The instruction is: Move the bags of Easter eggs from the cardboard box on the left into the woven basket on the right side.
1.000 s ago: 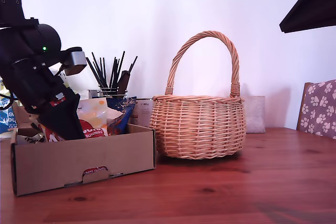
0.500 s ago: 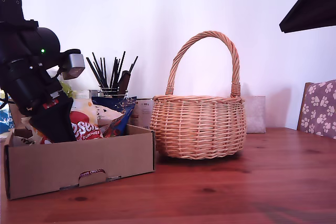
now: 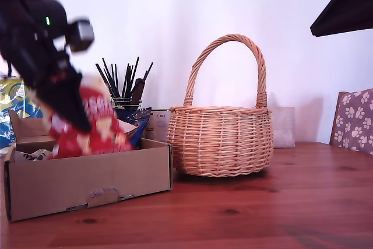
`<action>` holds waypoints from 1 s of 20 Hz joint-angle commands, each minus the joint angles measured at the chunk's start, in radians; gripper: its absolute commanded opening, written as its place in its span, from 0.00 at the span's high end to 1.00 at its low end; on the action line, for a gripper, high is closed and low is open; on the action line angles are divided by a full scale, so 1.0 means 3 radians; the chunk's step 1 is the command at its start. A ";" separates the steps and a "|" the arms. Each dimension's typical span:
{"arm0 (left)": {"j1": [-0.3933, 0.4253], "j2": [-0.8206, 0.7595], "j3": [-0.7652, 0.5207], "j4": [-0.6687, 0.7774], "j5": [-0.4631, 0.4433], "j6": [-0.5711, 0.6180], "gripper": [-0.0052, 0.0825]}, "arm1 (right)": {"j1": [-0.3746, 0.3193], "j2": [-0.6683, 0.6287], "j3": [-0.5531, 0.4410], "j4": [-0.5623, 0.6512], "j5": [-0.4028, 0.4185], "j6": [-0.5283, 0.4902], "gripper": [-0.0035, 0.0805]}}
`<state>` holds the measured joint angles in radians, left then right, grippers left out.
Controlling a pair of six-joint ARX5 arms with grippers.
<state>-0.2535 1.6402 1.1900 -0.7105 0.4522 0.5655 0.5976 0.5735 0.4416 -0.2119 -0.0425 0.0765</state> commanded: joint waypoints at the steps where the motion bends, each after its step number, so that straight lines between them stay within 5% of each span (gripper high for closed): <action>1: -0.0008 -0.0168 0.0074 0.0006 0.0047 0.0036 0.96 | 0.0011 -0.0003 0.0000 0.0015 0.0004 -0.0017 0.97; 7: -0.0048 -0.0613 0.0098 0.0361 0.0422 -0.0192 0.96 | 0.0011 -0.0003 0.0000 0.0017 0.0103 0.0008 0.97; 11: -0.0355 -0.0649 0.0098 0.0907 0.0509 -0.0476 0.96 | 0.0009 -0.0003 0.0000 0.0024 0.0290 0.0008 0.97; 20: -0.1061 -0.0203 0.0098 0.2514 -0.0095 -0.0823 0.96 | 0.0008 -0.0003 0.0000 0.0137 0.0408 0.0010 0.97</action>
<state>-0.5690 1.5326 1.2285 0.0166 0.4358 0.3222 0.5976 0.5735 0.4416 -0.1799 0.0731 0.0776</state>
